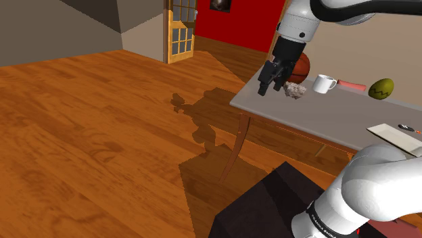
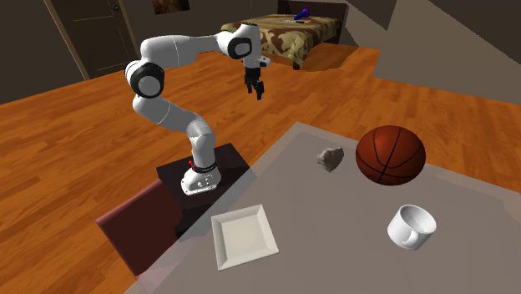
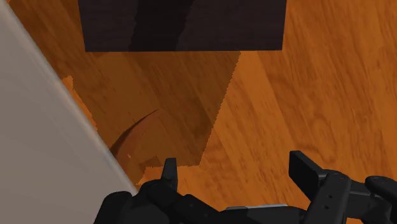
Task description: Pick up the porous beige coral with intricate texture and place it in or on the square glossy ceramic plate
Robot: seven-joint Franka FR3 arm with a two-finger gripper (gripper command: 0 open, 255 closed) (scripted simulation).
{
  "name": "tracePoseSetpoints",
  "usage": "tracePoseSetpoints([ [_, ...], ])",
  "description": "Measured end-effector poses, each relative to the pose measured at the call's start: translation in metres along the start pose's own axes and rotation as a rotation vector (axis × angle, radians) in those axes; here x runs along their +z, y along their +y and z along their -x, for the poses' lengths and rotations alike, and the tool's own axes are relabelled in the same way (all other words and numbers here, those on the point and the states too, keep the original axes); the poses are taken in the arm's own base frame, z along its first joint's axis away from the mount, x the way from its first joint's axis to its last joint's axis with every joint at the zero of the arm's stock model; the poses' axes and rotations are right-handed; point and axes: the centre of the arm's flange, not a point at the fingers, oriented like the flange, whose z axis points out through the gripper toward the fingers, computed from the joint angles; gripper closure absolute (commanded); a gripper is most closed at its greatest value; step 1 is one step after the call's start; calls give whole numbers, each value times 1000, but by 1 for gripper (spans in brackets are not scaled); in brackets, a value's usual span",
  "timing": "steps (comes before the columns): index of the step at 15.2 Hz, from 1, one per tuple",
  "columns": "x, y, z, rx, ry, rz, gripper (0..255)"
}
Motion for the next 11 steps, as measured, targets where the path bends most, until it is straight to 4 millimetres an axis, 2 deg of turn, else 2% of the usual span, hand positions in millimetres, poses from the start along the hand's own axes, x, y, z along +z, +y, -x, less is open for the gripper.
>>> tracePoseSetpoints([
  [1, 0, 0, 0, 0, 0, 0, 0],
  [3, 3, 14, -3, -4, -3, 8, 0],
  [11, 28, 102, -18, -32, -26, 62, 0],
])
